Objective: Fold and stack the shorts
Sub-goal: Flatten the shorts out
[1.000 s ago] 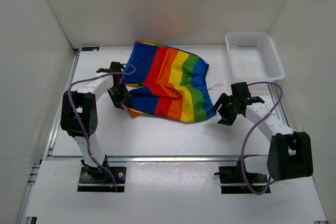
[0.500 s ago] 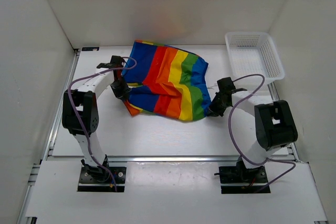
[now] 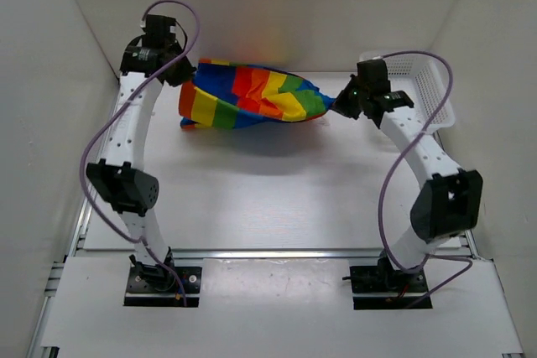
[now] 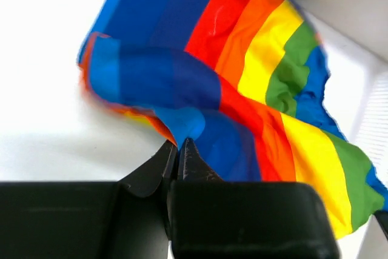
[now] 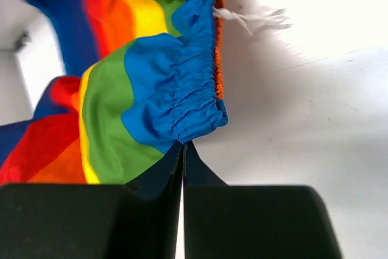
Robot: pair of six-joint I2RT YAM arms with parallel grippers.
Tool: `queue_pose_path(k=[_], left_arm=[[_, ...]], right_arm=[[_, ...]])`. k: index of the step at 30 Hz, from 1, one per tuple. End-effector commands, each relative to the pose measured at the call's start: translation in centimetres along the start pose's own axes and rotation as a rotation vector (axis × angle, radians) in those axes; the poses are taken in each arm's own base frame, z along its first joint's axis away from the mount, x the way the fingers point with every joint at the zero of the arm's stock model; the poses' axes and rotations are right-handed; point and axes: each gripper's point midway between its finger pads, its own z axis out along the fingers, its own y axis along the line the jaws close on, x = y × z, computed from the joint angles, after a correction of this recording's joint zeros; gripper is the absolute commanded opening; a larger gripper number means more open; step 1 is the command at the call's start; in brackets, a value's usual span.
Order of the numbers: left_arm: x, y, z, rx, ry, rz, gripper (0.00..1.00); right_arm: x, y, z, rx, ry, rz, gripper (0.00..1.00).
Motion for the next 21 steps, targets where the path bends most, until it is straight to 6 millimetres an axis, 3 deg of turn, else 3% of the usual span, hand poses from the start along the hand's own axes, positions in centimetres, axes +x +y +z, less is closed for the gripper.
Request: queue_pose_path(k=[1,2,3,4,5,6,7,8,9,11,12,14,15,18,20,21], left_arm=[[2.3,1.2,-4.1,0.004,0.049,0.017,0.10],[3.0,1.4,-6.1,0.037,0.048,0.005,0.10],[4.8,1.7,-6.2,0.042,0.080,0.014,0.10],[10.0,3.8,-4.5,-0.012,0.209,0.011,0.10],[11.4,3.8,-6.0,0.041,0.207,0.000,0.10],[14.1,4.7,-5.8,0.035,0.256,-0.007,0.10],[20.4,7.4,-4.7,-0.038,0.397,-0.030,0.12],[22.4,8.0,-5.5,-0.010,0.427,-0.066,0.24],[25.0,8.6,-5.6,-0.010,0.487,-0.086,0.29],[29.6,10.7,-5.8,-0.029,0.606,-0.110,0.48],[29.5,10.6,-6.0,-0.024,0.600,-0.110,0.54],[28.4,10.6,-6.4,-0.036,0.563,-0.102,0.77],[27.6,10.4,-6.7,-0.038,0.535,-0.108,0.78],[26.3,10.2,-6.9,-0.055,0.492,-0.114,0.79],[26.3,11.2,-6.9,-0.110,0.482,-0.123,0.78],[27.3,12.1,-6.8,-0.152,0.502,-0.141,0.75]], right_arm=[[-0.6,-0.8,-4.2,0.039,-0.059,-0.035,0.00],[0.7,-2.4,-4.6,0.068,-0.049,-0.034,0.00],[1.7,-3.3,-4.7,0.084,-0.033,-0.023,0.00],[2.9,-4.3,-4.7,0.106,-0.018,-0.029,0.00],[5.3,-6.7,-4.6,0.148,0.025,-0.016,0.00],[6.5,-8.2,-4.6,0.181,0.041,-0.017,0.00],[7.8,-8.8,-5.0,0.184,0.054,-0.011,0.00],[10.4,-11.3,-4.7,0.238,0.102,-0.010,0.00],[11.4,-12.3,-4.8,0.256,0.120,-0.010,0.00],[13.2,-14.3,-5.9,0.300,0.149,-0.003,0.18],[14.6,-15.8,-6.3,0.341,0.172,0.010,0.40],[15.1,-16.2,-7.6,0.349,0.178,0.019,0.59],[15.3,-16.7,-8.0,0.364,0.178,0.017,0.64],[15.4,-16.7,-9.2,0.360,0.170,0.029,0.68],[15.8,-16.8,-9.4,0.356,0.188,0.051,0.68],[16.1,-16.5,-9.5,0.337,0.208,0.056,0.68]])
